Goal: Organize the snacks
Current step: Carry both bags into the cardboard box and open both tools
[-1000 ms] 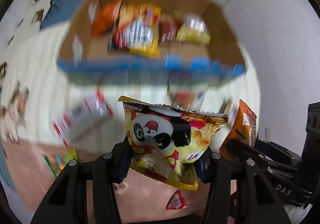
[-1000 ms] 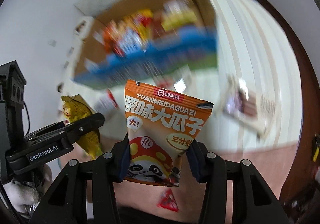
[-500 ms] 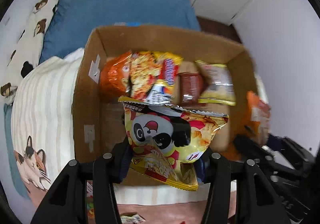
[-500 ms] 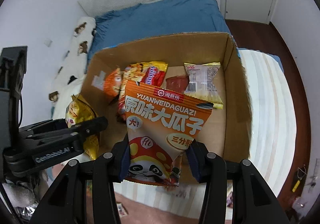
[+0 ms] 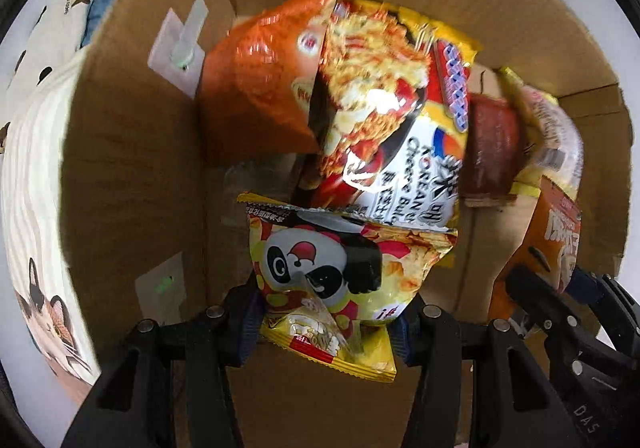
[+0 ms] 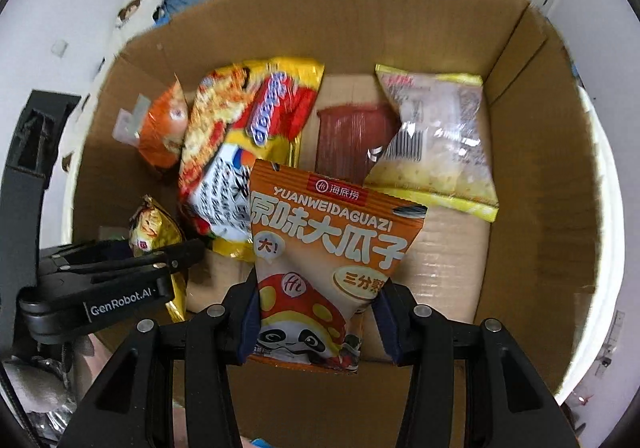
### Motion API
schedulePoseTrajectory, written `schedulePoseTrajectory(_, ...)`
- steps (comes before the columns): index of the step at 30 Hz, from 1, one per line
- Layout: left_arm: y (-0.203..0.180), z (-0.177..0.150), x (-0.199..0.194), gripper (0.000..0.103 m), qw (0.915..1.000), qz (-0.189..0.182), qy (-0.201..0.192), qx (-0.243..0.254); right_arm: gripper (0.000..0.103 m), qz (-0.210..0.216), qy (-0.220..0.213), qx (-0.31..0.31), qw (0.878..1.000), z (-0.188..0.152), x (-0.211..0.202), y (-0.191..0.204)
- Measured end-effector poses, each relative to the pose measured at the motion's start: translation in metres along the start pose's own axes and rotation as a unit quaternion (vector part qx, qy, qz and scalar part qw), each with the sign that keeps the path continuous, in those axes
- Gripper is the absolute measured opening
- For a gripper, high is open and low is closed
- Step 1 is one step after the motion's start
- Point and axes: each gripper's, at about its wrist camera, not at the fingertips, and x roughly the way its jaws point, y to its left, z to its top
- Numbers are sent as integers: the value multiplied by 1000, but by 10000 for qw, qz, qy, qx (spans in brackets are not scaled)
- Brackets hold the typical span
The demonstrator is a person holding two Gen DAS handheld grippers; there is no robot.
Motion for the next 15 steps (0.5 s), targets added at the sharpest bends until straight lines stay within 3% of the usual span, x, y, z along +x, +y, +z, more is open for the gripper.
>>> schedulePoseTrajectory(3, 3, -3, 10, 50, 10000, -27, 77, 15, 60, 91, 343, 25, 9994, -2, 14, -1)
schedulePoseTrajectory(5, 5, -5, 13, 53, 10000, 14, 12, -12, 93, 2, 380, 23, 9993, -3, 16, -3)
schedulePoseTrajectory(11, -3, -10, 9, 84, 9999, -39, -96, 94, 95, -87, 281, 137, 9995, -5, 8, -14)
schedulePoseTrajectory(15, -17, -11, 2, 88, 9994, 86, -237, 237, 98, -110, 186, 187, 9996, -7, -1, -18)
